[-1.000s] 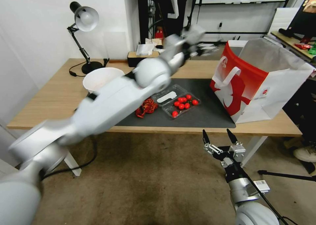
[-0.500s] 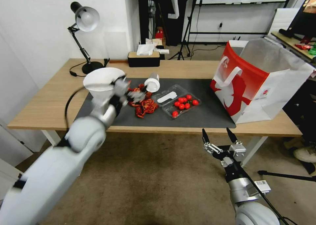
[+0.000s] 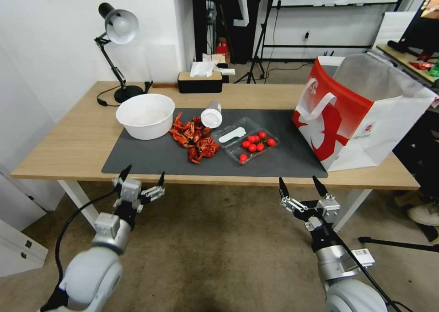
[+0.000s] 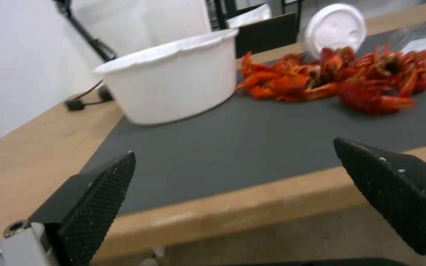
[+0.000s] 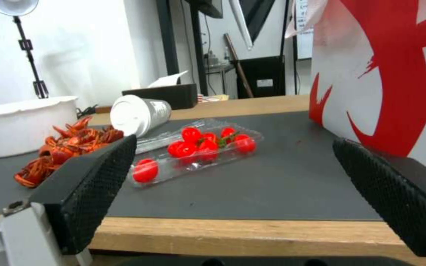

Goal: Pick up the trash from the table and place it into the takeout bag.

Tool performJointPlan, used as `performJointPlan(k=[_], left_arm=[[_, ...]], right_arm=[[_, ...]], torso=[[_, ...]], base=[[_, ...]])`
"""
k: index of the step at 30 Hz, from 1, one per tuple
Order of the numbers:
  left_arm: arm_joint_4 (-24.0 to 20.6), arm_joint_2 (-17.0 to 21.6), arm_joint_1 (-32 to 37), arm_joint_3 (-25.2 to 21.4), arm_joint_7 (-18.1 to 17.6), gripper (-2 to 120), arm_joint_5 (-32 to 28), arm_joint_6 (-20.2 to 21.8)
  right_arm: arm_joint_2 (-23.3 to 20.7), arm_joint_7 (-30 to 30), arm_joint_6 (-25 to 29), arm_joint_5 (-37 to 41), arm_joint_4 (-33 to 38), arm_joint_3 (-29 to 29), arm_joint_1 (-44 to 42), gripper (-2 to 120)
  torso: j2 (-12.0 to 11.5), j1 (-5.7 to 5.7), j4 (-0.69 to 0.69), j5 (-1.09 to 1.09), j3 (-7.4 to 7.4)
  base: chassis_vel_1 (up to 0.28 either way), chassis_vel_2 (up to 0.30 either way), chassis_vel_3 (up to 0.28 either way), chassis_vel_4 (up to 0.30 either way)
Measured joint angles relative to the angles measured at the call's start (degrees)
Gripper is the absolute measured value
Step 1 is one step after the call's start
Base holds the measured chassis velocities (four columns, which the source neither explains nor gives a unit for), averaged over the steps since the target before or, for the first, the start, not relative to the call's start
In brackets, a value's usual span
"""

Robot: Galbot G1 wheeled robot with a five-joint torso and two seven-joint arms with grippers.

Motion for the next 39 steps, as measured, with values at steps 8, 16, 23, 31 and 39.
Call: performJointPlan(k=[8,16,23,31,39], left_arm=[[1.0,-1.8,1.8,0.7,-1.2,100,0.1,-1.2],[1.2,-2.0,1.0,1.2,-1.3,100,-0.2,-1.1],[1.6,-2.1,0.8,1.3,-1.3,100,-0.5,-1.0],[1.7,-1.9,0.6,1.2,-1.3,100,-0.9,-0.9],[-4.0,1.2,-2.0,1.6,-2.7,100,-7.9,5.4]], right_arm=[[0.1,0.0,-0.2,0.0,0.1,0.0,-0.1,100],[0.2,0.1,-0.2,0.0,0.1,0.0,0.0,100],[0.1,0.1,-0.3,0.0,0.0,0.1,0.2,100],[0.1,0.2,-0.3,0.0,-0.1,0.1,0.3,100],[0.1,0.2,-0.3,0.0,0.3,0.1,-0.3,100]], torso=[[0.0,0.0,0.0,0.0,0.0],[0.0,0.01,0.0,0.0,0.01],[0.0,0.01,0.0,-0.01,0.01],[0.0,0.01,0.01,-0.01,0.01],[0.0,0.0,0.02,0.0,0.01]], base=[[0.0,0.0,0.0,0.0],[0.0,0.0,0.0,0.0],[0.0,0.0,0.0,0.0],[0.0,0.0,0.0,0.0],[0.0,0.0,0.0,0.0]])
